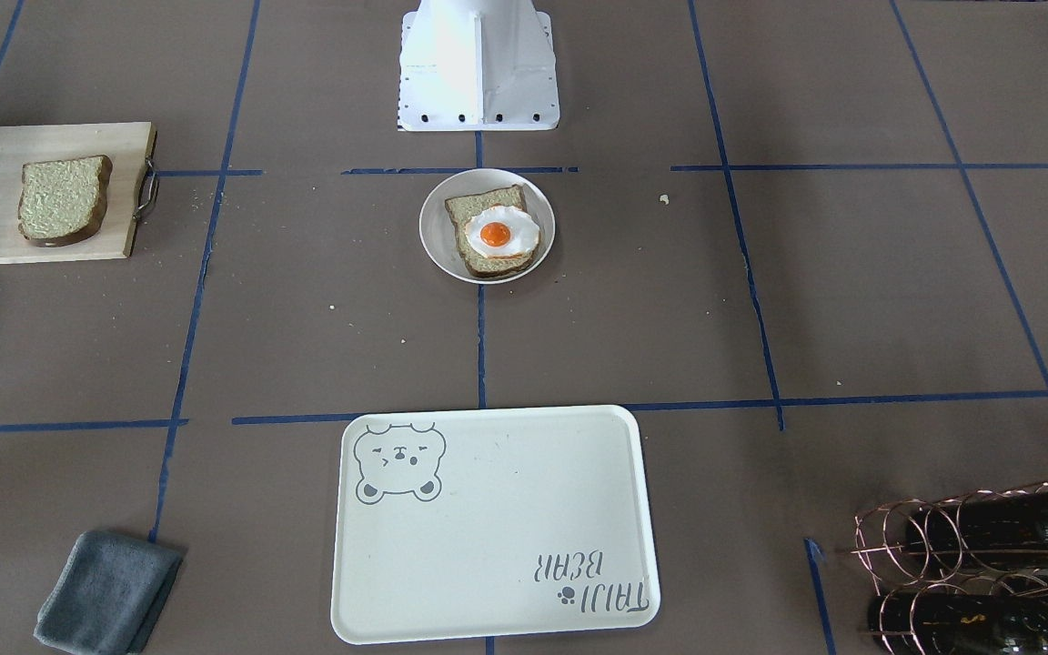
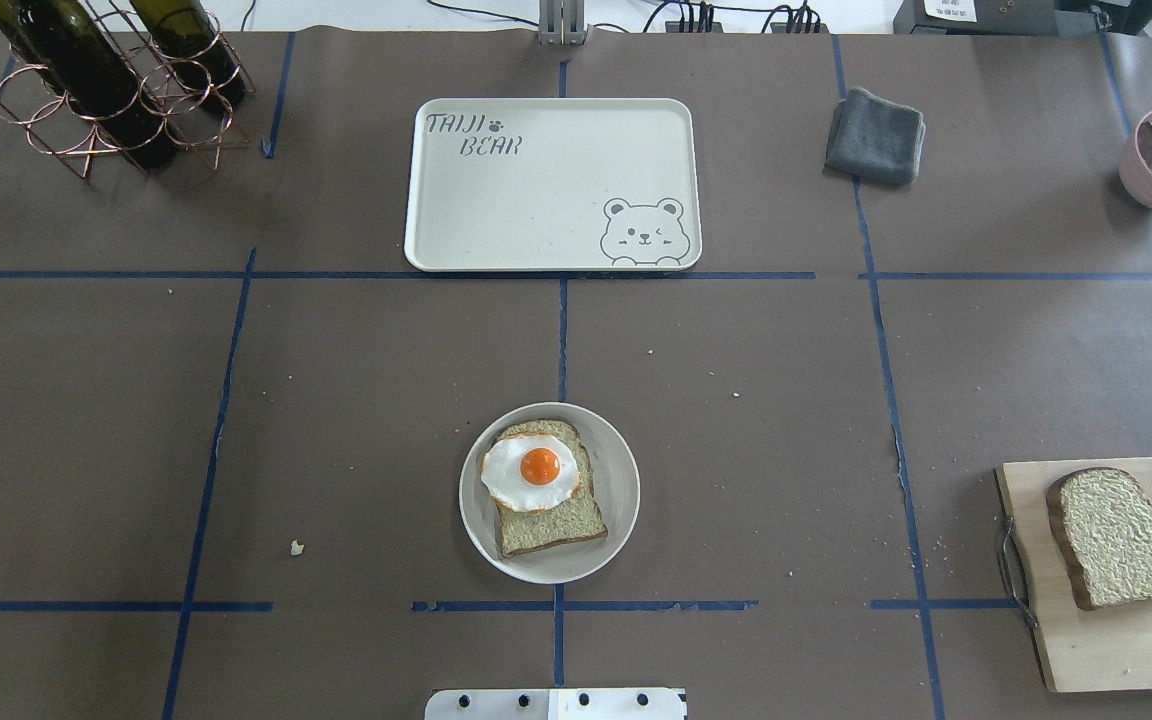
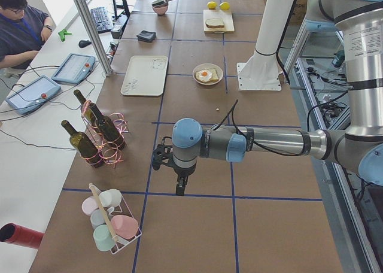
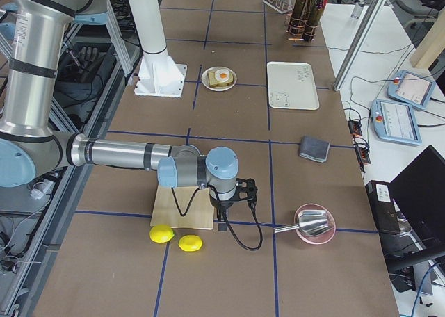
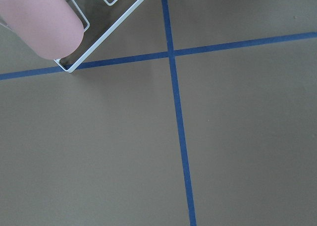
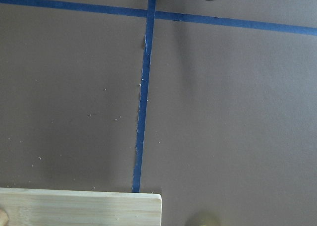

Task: Make sandwich and place on tray
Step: 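Lower the right gripper toward the bread slice on the wooden board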

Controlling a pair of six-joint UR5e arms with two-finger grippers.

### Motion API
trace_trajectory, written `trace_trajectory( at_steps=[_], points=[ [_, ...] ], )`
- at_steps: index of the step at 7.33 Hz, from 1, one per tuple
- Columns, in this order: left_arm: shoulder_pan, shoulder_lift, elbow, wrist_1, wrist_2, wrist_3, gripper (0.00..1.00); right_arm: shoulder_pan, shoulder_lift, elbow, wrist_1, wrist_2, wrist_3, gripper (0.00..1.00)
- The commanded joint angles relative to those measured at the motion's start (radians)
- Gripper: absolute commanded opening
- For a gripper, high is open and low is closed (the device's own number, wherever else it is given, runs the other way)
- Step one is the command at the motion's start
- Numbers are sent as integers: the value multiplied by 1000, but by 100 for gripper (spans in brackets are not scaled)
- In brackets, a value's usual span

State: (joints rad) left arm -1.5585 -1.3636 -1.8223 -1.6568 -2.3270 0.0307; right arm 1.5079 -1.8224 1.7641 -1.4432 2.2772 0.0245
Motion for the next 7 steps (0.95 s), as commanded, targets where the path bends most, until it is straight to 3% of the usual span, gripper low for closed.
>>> trace_trajectory(
  at_steps=[1,5,7],
  points=[
    [0,0,0,0,2,0,100,0,0,2,0,2,0,100],
    [-2,0,-2,0,-3,0,100,-3,-2,0,70,33,-18,100],
    [-2,0,-14,0,-2,0,100,-33,1,11,229,36,-35,100]
  ],
)
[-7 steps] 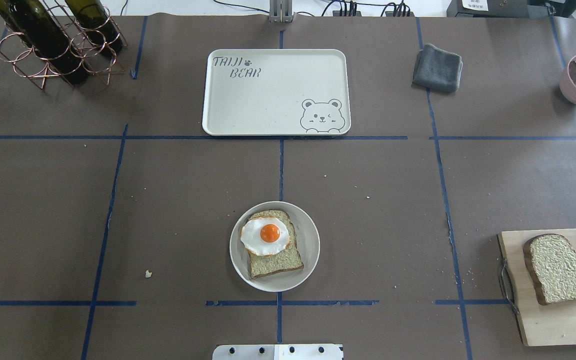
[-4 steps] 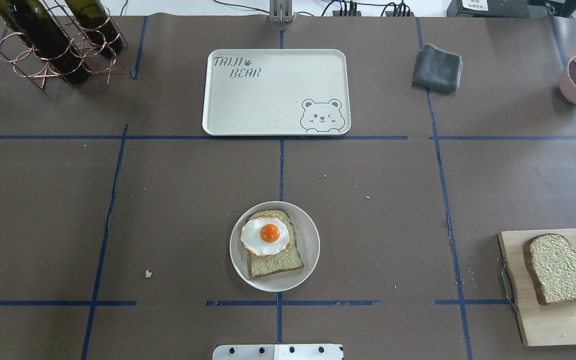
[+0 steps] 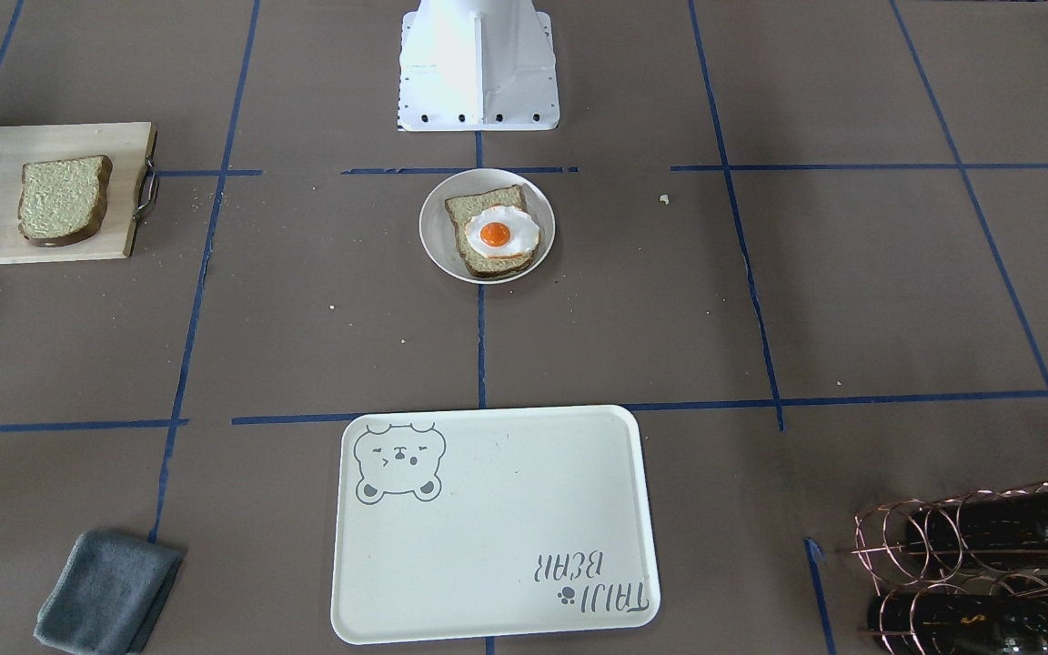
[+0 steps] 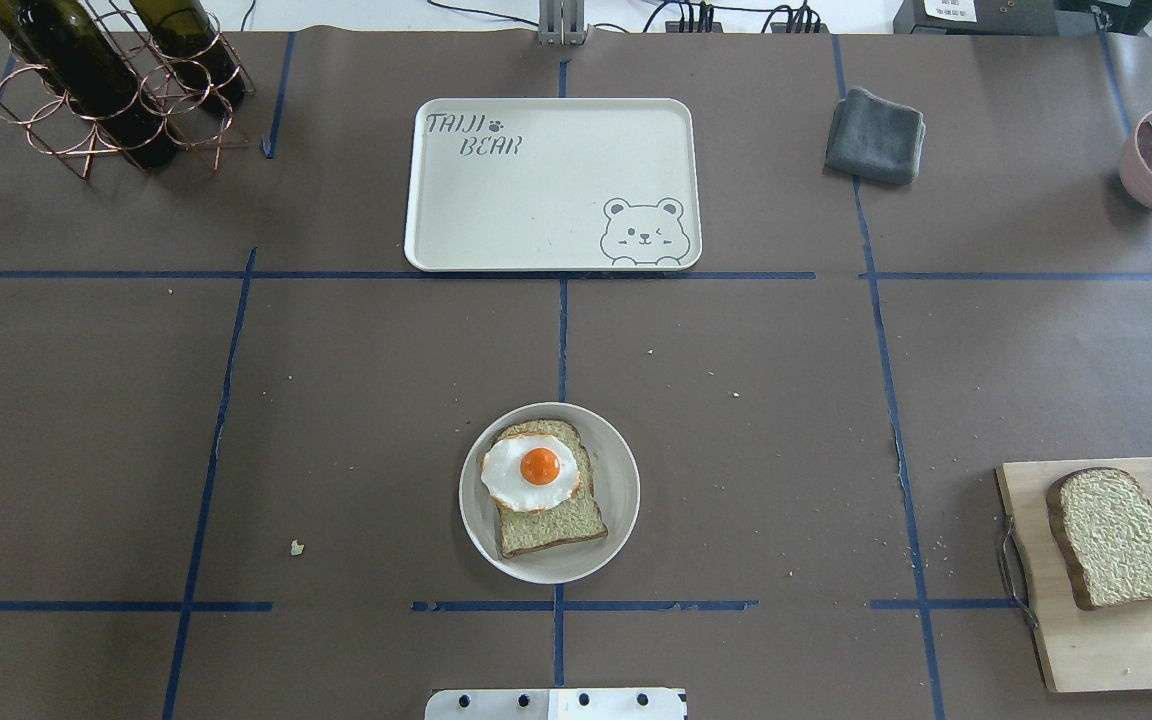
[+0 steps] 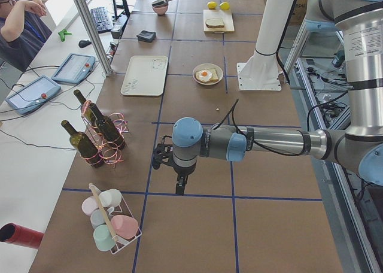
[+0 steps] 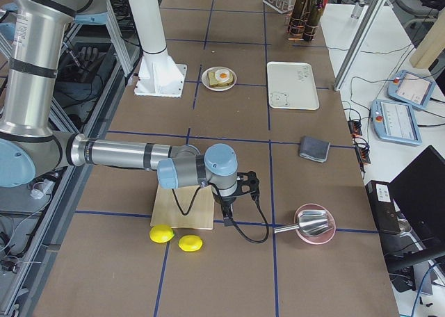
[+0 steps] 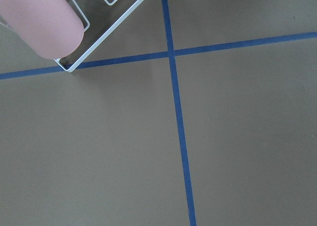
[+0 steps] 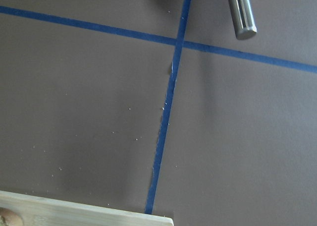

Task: Make sandwich and place on tray
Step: 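Lower the right gripper toward the bread slice on the wooden board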

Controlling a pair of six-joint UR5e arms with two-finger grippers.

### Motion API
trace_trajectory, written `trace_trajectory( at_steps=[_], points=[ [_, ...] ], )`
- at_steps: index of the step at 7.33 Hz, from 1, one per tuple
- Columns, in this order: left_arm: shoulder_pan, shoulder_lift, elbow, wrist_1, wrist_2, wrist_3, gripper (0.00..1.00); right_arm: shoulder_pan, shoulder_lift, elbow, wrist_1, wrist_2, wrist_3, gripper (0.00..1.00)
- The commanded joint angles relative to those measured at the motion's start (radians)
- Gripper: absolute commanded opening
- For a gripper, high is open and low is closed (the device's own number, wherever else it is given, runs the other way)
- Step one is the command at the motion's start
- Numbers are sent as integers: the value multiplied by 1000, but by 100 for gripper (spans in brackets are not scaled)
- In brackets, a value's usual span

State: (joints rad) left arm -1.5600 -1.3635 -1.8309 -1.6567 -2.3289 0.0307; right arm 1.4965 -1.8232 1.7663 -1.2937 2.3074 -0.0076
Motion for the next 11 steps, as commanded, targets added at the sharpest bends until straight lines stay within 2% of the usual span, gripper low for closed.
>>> trace_trajectory(
  at_steps=[1,2,3,4,5,7,8,9,11],
  points=[
    [0,0,-5,0,0,0,100,-41,2,10,121,64,-3,100],
    [0,0,-7,-2,-1,0,100,-59,2,9,129,167,3,100],
    [0,0,-13,-2,0,0,100,-82,-28,13,143,211,-2,100],
    [1,-2,-11,-2,0,0,100,-100,-72,13,201,210,41,100],
    [0,0,-11,-20,0,0,100,-139,-105,12,329,207,201,100],
    [0,0,-11,-25,0,0,100,-275,-163,10,605,144,520,94],
    [0,0,-11,-25,0,0,100,-370,-186,9,717,82,670,88],
    [0,-2,-11,-25,0,0,100,-465,-203,6,796,-1,774,83],
    [0,0,-11,-25,0,0,100,-531,-229,-31,864,-43,798,74]
  ],
)
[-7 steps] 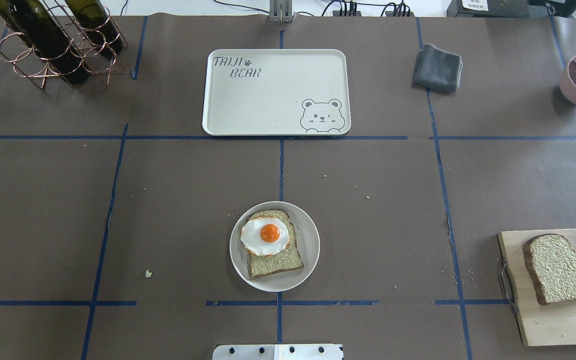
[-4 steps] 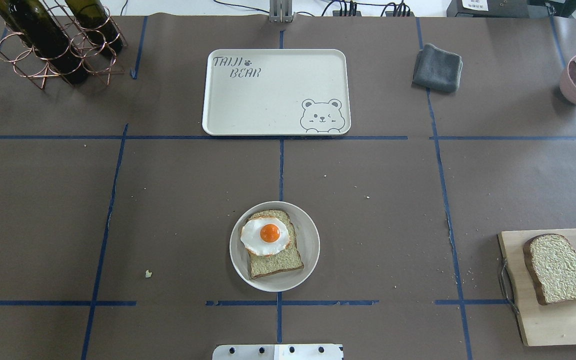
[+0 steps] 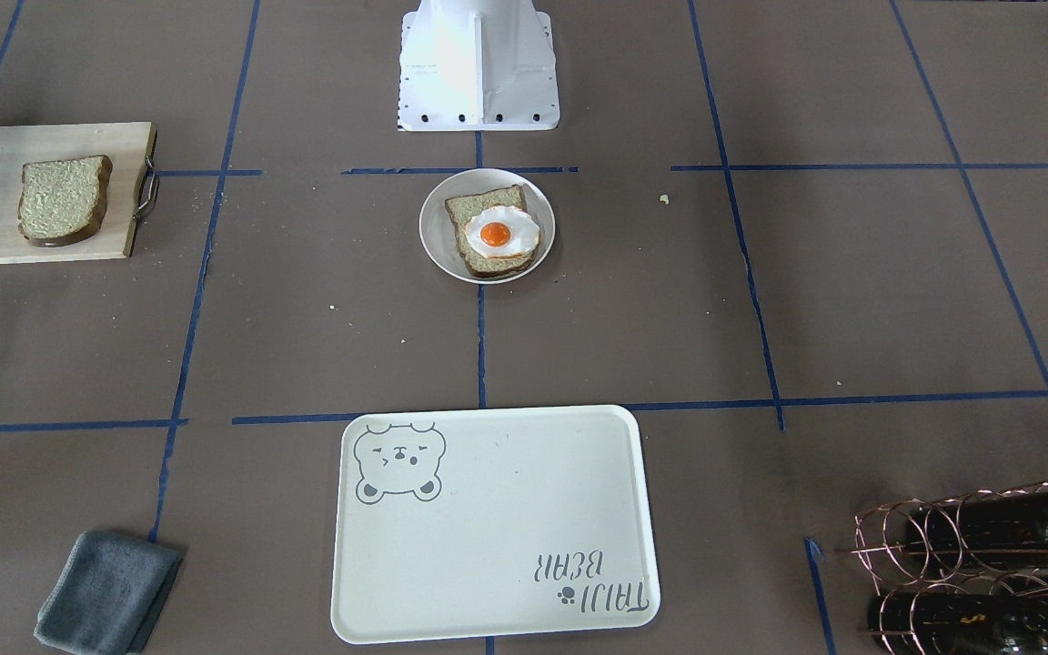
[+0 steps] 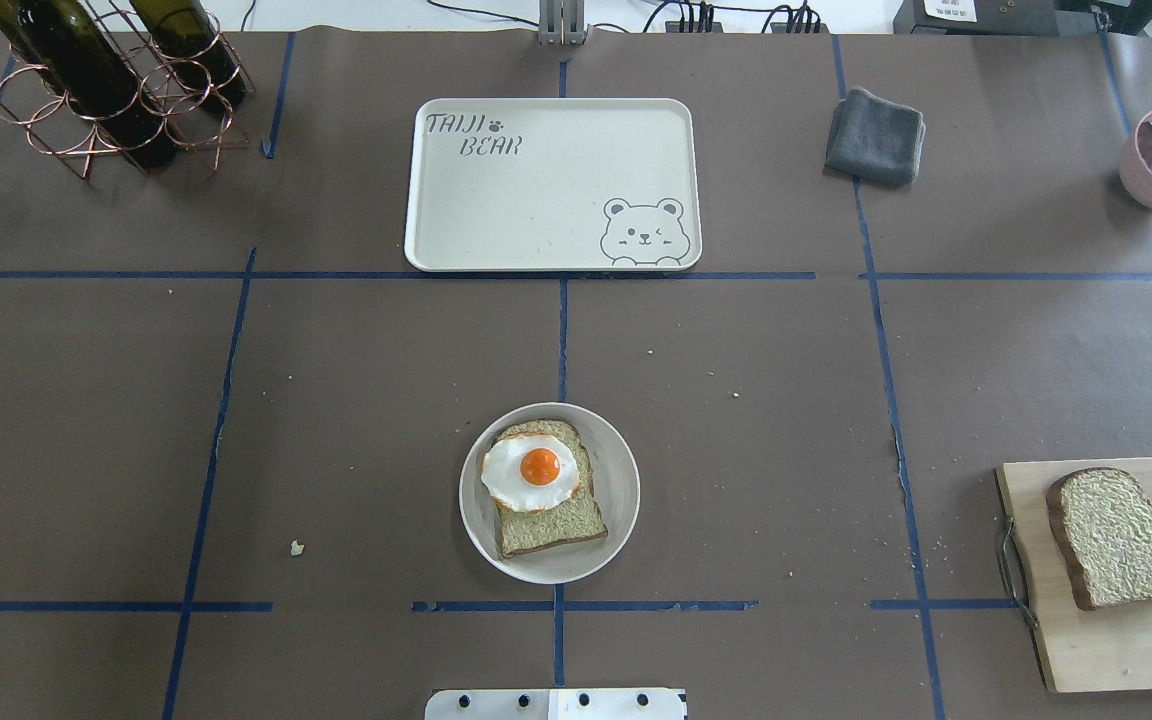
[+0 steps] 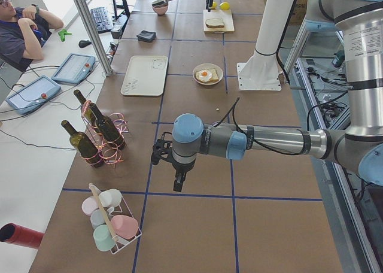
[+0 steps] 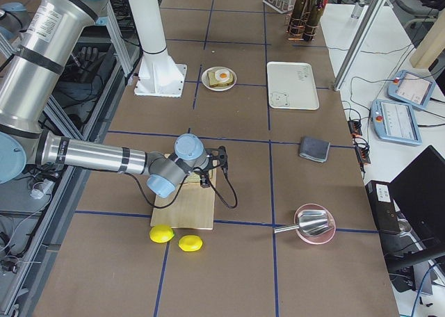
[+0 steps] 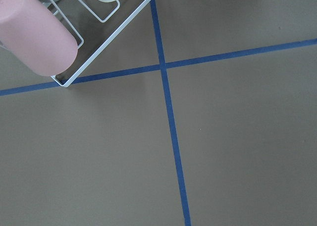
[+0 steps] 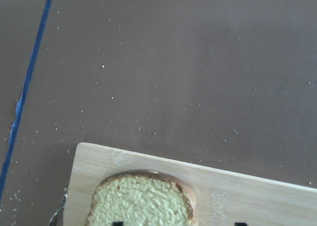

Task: Make sandwich and place on tray
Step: 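Close the right gripper on the edge of the bread slice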

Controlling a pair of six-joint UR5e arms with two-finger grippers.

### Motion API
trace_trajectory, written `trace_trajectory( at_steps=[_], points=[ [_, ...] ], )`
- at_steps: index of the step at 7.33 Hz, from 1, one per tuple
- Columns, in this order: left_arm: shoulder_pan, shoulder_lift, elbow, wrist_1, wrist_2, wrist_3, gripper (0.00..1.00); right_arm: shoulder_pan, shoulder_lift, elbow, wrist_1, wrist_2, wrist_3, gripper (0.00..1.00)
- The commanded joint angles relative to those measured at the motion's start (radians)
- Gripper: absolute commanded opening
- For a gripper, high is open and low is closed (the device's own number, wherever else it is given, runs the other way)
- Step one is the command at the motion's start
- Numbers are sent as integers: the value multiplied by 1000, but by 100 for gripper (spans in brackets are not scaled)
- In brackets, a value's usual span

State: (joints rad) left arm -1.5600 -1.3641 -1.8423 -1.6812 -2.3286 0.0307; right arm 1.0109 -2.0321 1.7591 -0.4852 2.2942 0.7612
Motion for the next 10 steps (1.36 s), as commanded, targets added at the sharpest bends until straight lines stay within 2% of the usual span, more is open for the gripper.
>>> trace_trajectory(
  at_steps=[1,2,6,10],
  points=[
    [0,0,0,0,0,0,100,-58,-29,-68,138,-39,45,74],
    [0,0,0,0,0,0,100,-83,-36,-81,193,-39,91,73],
    [0,2,0,0,0,0,100,-152,-66,-81,201,-88,98,65],
    [0,2,0,0,2,0,100,-210,-66,-83,201,-110,107,63]
  ],
)
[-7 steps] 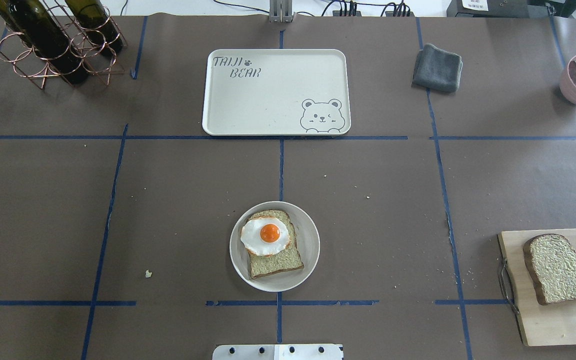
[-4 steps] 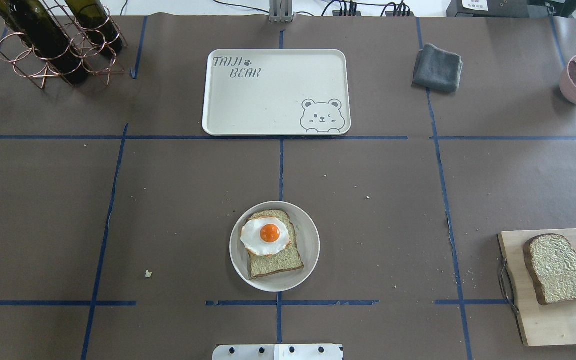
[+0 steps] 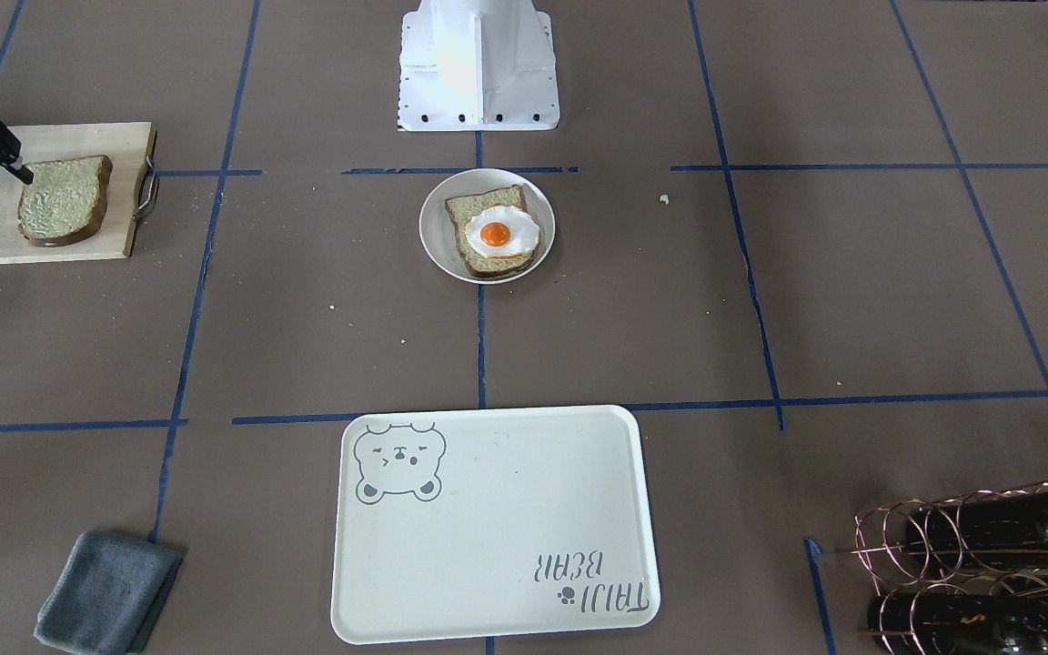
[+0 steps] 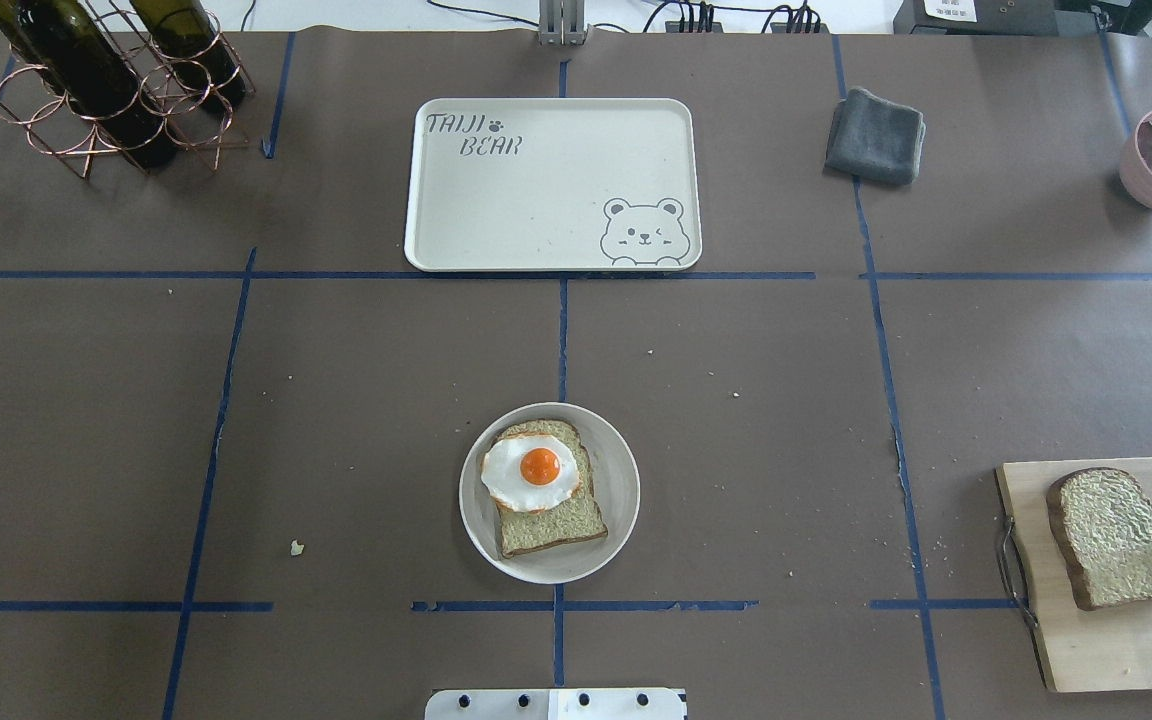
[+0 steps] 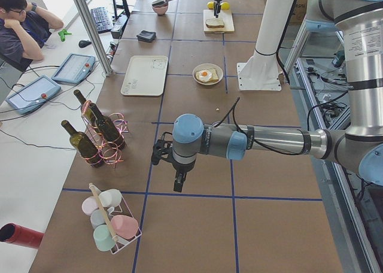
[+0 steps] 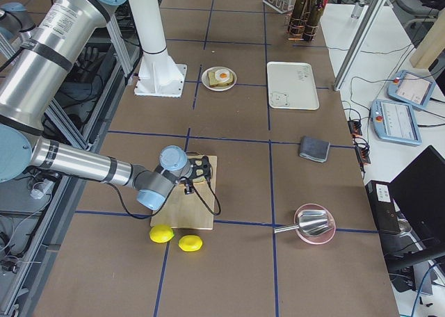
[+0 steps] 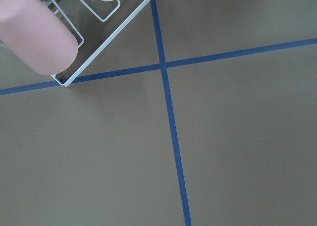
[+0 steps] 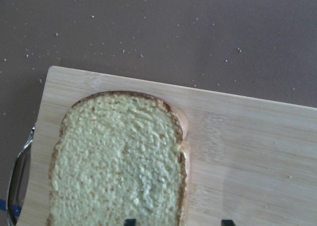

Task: Make sandwich and place on tray
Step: 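Close the right gripper on the edge of the bread slice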

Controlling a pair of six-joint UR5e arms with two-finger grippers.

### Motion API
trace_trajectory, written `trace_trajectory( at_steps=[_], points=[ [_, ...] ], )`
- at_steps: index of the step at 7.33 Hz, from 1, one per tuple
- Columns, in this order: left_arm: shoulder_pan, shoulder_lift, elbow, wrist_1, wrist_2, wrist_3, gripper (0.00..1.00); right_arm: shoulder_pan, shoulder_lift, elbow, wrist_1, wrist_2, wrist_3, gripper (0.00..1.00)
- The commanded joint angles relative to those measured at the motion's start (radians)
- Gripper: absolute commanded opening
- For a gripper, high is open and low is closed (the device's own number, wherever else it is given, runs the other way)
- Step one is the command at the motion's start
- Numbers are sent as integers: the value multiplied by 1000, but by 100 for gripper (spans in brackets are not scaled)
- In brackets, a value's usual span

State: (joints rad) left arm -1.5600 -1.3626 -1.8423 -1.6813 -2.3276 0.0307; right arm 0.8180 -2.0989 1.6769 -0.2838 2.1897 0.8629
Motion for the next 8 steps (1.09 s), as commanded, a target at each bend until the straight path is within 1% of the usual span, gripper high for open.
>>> trace_trajectory(
  at_steps=[1,2,4,7,8],
  points=[
    [0,0,0,0,1,0,100,-29,0,0,0,-16,10,63],
    [0,0,0,0,4,0,100,-39,0,0,2,-21,11,62],
    [0,0,0,0,7,0,100,-48,0,0,2,-21,10,55],
    [-2,0,0,0,7,0,100,-57,3,0,0,-21,10,54],
    [-2,0,0,0,7,0,100,-57,3,0,0,-21,10,39]
  ],
)
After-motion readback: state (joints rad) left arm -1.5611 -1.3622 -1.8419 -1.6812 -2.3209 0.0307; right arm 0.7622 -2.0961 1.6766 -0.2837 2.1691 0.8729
